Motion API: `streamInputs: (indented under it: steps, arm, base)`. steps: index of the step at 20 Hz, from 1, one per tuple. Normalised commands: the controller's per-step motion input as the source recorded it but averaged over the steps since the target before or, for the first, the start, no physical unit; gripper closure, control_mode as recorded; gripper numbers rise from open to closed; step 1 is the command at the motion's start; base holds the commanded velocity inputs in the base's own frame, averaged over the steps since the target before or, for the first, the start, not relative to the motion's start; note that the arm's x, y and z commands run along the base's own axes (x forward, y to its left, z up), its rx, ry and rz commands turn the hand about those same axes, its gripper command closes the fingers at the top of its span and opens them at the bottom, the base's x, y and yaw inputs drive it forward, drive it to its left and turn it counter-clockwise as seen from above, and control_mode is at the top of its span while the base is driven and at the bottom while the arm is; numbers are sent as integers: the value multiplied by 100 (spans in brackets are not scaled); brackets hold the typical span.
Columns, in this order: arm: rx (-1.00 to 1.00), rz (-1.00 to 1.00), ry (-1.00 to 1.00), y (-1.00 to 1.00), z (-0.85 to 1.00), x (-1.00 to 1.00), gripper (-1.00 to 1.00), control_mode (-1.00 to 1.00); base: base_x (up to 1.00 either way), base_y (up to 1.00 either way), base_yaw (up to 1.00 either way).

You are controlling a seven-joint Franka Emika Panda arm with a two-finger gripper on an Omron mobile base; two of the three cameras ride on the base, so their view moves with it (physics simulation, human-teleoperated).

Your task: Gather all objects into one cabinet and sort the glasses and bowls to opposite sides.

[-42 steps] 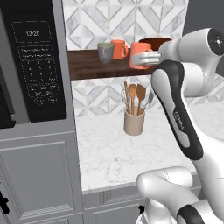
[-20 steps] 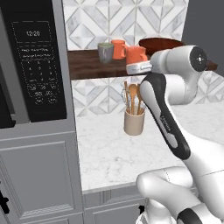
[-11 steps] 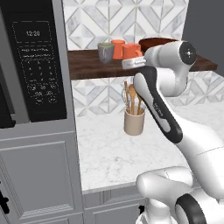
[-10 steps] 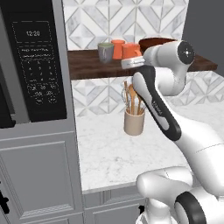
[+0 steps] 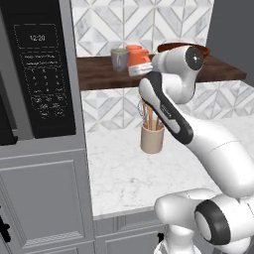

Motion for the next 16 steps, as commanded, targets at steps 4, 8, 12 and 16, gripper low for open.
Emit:
streamInputs:
  steps: [4, 8, 12, 16]
  arm:
    - [0, 3, 3, 11, -8, 36, 100, -100]
    - [0, 4, 0, 0, -15, 41, 100, -100]
    - [0, 3, 0, 0, -15, 35, 100, -100]
    - [0, 2, 0, 0, -15, 32, 100, -100]
  base:
    - [0, 0, 0]
    - [0, 0, 0]
    - [0, 0, 0]
    - [0, 0, 0]
